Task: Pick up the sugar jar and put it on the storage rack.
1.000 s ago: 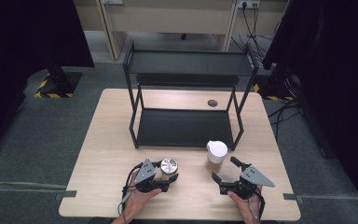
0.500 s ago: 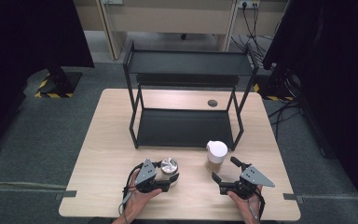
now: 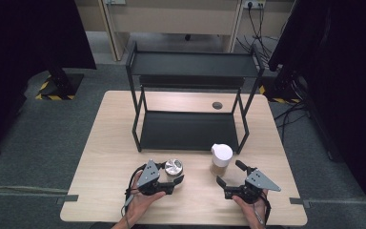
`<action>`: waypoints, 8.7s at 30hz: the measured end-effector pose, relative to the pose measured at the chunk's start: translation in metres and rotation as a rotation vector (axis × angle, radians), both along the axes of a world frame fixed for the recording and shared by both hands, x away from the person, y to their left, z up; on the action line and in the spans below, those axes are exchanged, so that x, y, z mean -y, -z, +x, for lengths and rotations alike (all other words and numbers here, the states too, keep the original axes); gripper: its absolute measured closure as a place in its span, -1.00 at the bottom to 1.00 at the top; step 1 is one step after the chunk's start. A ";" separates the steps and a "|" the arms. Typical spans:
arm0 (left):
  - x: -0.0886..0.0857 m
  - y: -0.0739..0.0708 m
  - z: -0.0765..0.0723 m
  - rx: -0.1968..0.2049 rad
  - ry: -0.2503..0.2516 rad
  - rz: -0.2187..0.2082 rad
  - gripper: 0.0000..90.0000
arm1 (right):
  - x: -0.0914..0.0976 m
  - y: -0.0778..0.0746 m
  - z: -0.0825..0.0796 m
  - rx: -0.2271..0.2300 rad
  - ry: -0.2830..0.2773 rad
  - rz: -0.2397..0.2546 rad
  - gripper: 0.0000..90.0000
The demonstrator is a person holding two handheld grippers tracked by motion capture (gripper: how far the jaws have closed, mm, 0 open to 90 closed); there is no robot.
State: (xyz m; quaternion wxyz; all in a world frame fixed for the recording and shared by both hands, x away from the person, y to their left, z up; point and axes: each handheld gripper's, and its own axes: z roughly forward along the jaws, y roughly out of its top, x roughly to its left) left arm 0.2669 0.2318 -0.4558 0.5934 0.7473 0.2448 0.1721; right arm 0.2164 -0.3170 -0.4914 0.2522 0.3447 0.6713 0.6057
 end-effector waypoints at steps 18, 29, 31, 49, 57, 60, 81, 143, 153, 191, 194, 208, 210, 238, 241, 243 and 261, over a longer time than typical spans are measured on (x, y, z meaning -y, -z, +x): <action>-0.012 -0.030 0.013 0.006 -0.006 -0.013 -0.31 | 0.000 0.000 0.000 0.001 0.002 0.004 -0.99; -0.017 -0.049 0.024 0.007 -0.006 -0.015 -0.31 | 0.000 0.001 0.000 -0.001 0.002 0.006 -0.99; -0.017 -0.050 0.025 0.011 -0.005 -0.013 -0.31 | 0.000 0.001 0.000 -0.002 0.003 0.008 -0.99; -0.014 -0.084 0.041 0.046 0.027 0.000 -0.31 | 0.000 0.001 0.000 -0.002 0.002 0.013 -0.99; -0.014 -0.109 0.052 0.056 0.036 0.001 -0.31 | 0.000 0.001 -0.001 -0.003 0.005 0.014 -0.99; -0.014 -0.119 0.056 0.058 0.035 0.005 -0.31 | 0.000 0.001 -0.001 -0.004 0.005 0.014 -0.99; -0.014 -0.194 0.079 0.077 0.014 0.010 -0.31 | 0.000 0.002 0.000 -0.005 0.006 0.019 -0.99; 0.033 -0.312 0.156 0.096 -0.255 0.018 -0.31 | 0.002 0.001 0.000 -0.010 0.003 0.027 -0.99; 0.045 -0.304 0.168 0.096 -0.311 0.031 -0.31 | 0.003 0.002 0.000 -0.007 0.001 0.028 -0.99; 0.056 -0.287 0.172 0.063 -0.408 -0.053 -0.85 | 0.002 0.002 0.000 -0.009 -0.005 0.029 -0.99; 0.056 -0.287 0.168 0.063 -0.416 -0.062 -0.98 | 0.002 0.002 0.000 -0.010 -0.007 0.029 -0.99; 0.046 -0.277 0.153 0.074 -0.394 -0.096 -1.00 | 0.001 0.002 0.000 -0.010 -0.006 0.027 -0.99; 0.045 -0.275 0.150 0.072 -0.385 -0.099 -1.00 | 0.001 0.002 0.000 -0.012 -0.006 0.027 -0.99; 0.030 -0.227 0.096 0.113 -0.197 -0.149 -1.00 | 0.002 0.003 0.000 -0.013 -0.006 0.036 -0.99; 0.029 -0.221 0.093 0.110 -0.182 -0.157 -1.00 | 0.002 0.003 0.000 -0.014 -0.005 0.039 -0.99; 0.028 -0.217 0.090 0.108 -0.169 -0.163 -1.00 | 0.002 0.003 0.000 -0.014 -0.005 0.039 -0.99; 0.033 -0.182 0.062 0.120 -0.048 -0.185 -1.00 | 0.002 0.004 0.000 -0.013 -0.006 0.040 -0.99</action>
